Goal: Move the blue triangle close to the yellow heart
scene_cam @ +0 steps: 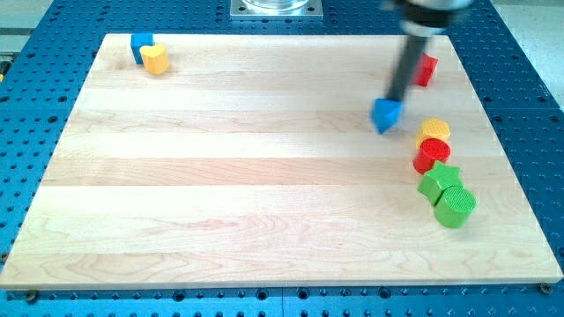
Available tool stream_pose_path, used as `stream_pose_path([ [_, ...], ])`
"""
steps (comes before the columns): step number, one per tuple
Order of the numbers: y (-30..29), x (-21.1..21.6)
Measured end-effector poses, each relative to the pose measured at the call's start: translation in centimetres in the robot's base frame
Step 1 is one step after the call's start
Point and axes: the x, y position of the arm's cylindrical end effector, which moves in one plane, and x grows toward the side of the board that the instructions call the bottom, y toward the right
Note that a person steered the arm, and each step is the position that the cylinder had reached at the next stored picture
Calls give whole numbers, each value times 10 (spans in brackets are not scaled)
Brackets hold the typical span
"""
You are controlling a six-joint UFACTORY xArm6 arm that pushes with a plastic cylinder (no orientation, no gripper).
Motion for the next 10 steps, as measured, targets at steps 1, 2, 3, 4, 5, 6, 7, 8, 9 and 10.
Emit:
stream_pose_path([
  [1, -53, -19],
  [2, 47, -13],
  [3, 109, -4],
  [4, 51, 20],
  [5, 98, 41],
  [6, 111, 52],
  [7, 27, 69],
  [8, -73, 57],
  [9, -10, 42],
  [10, 20, 29],
])
